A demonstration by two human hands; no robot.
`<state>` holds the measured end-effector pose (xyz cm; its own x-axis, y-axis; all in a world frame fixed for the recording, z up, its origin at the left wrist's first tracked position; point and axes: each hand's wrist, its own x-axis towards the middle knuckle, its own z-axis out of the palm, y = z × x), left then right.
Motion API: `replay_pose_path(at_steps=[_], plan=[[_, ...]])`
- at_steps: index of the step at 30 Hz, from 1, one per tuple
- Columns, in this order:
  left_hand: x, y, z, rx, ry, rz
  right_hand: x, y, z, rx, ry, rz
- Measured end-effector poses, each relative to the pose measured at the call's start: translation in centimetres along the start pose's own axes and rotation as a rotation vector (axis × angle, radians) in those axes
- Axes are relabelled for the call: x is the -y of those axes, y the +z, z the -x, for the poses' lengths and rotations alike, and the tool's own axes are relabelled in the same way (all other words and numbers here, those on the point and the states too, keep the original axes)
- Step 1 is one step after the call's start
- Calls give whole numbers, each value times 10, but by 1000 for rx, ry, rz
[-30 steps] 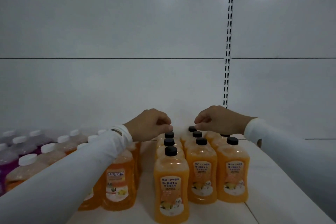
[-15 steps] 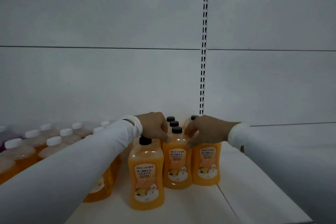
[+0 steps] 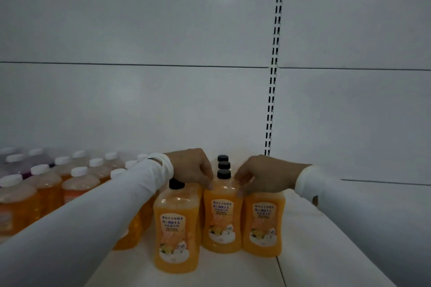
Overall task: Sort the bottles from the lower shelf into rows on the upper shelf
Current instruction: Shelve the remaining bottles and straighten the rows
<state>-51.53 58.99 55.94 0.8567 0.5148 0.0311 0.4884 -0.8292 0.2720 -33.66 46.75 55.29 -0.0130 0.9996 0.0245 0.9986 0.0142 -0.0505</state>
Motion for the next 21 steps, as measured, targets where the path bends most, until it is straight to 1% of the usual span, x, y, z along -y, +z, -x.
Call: replay_pose_path(at_steps=[2, 4, 5, 8, 11, 16, 21], plan=[[2, -5, -2, -84, 16, 39, -5, -13, 3, -97, -4, -63], [5, -10, -7, -157, 6, 25, -13, -23, 2, -187, 28, -78], [6, -11, -10, -159, -18, -25, -15, -24, -1, -179, 55, -59], [6, -6, -22, -91, -77, -176, -16, -17, -18, -40, 138, -13], [9, 0, -35, -28, -68, -147, -14, -13, -34, 20, 165, -3], [22, 2, -50, -10, 31, -74, -11, -13, -49, 69, 160, 24], [29, 1, -49, -6, 68, -36, -15, -6, -49, 53, 140, -53]])
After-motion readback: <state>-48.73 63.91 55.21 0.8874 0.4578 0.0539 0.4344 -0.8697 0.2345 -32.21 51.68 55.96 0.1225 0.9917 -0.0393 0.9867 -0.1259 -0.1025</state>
